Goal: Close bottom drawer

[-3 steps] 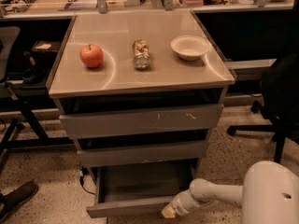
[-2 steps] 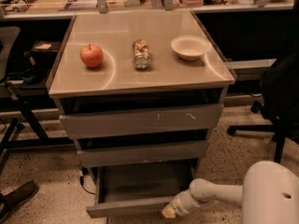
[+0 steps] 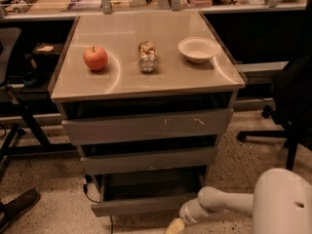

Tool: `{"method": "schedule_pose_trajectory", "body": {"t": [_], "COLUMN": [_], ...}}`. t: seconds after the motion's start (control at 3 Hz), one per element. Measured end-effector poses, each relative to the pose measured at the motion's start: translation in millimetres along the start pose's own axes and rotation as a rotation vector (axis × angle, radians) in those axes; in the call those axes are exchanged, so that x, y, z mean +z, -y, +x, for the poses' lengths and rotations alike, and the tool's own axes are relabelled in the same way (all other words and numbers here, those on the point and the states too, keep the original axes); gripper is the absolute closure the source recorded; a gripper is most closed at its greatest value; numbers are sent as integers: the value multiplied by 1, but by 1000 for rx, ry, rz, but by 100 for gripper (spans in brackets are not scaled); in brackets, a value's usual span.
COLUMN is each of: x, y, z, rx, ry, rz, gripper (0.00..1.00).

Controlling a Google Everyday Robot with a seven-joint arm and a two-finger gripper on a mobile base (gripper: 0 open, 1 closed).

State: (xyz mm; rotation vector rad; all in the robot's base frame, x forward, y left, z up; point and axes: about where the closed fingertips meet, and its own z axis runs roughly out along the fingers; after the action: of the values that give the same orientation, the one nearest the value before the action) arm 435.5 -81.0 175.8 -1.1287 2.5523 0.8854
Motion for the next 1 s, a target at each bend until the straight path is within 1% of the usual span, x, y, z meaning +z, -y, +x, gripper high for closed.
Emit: {"method": "schedule_pose_trajectory", "body": {"t": [0.33,0.67,1.0], "x": [0,0,0], "y": [0,0,0], "z": [0,0,0], "rx": [0,0,0], "ry": [0,0,0], "rz": [0,0,0], "gripper": [0,19,43]}}
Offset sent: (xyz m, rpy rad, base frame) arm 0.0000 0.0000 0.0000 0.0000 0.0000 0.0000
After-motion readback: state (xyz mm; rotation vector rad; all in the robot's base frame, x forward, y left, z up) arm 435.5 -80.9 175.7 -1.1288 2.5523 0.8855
